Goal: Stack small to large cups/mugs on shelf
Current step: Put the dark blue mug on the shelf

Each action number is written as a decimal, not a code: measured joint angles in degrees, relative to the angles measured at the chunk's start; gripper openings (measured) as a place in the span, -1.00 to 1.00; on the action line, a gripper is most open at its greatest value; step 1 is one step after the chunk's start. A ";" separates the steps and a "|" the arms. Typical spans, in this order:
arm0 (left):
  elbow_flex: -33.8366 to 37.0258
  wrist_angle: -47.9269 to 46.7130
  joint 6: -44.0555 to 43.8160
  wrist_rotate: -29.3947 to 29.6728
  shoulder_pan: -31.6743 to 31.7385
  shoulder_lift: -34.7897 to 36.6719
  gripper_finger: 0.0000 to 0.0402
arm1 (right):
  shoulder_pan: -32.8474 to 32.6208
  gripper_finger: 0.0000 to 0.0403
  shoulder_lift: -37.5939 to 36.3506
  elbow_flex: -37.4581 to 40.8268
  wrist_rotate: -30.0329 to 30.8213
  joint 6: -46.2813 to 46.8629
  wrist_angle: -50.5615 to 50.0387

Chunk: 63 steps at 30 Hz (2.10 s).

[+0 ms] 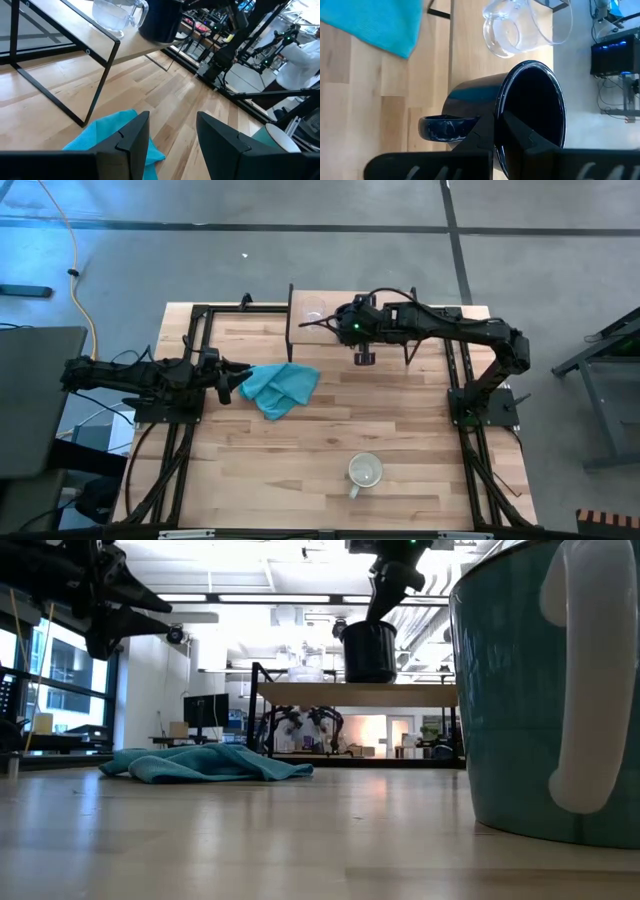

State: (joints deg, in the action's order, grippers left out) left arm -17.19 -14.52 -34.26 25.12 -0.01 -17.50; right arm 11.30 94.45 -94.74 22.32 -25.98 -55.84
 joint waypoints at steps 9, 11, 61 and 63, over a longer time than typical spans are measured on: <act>0.00 -0.69 0.04 0.00 0.00 0.00 -0.24 | 1.88 -1.00 -0.02 0.00 -1.07 -1.37 0.55; 0.00 -0.70 0.07 0.00 0.00 0.00 -0.24 | 2.30 -1.00 -0.04 0.00 -1.34 -1.53 0.99; 0.00 -1.16 1.01 2.60 0.00 0.00 -0.24 | 8.60 -1.00 0.07 0.00 -6.53 -3.59 1.72; 0.00 -1.17 0.98 2.60 0.00 0.00 -0.24 | 8.62 -1.00 0.24 0.00 -6.97 -3.47 1.73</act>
State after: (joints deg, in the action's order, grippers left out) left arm -17.19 -15.68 -33.28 27.73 -0.01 -17.50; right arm 19.92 94.70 -94.74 15.35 -29.44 -54.11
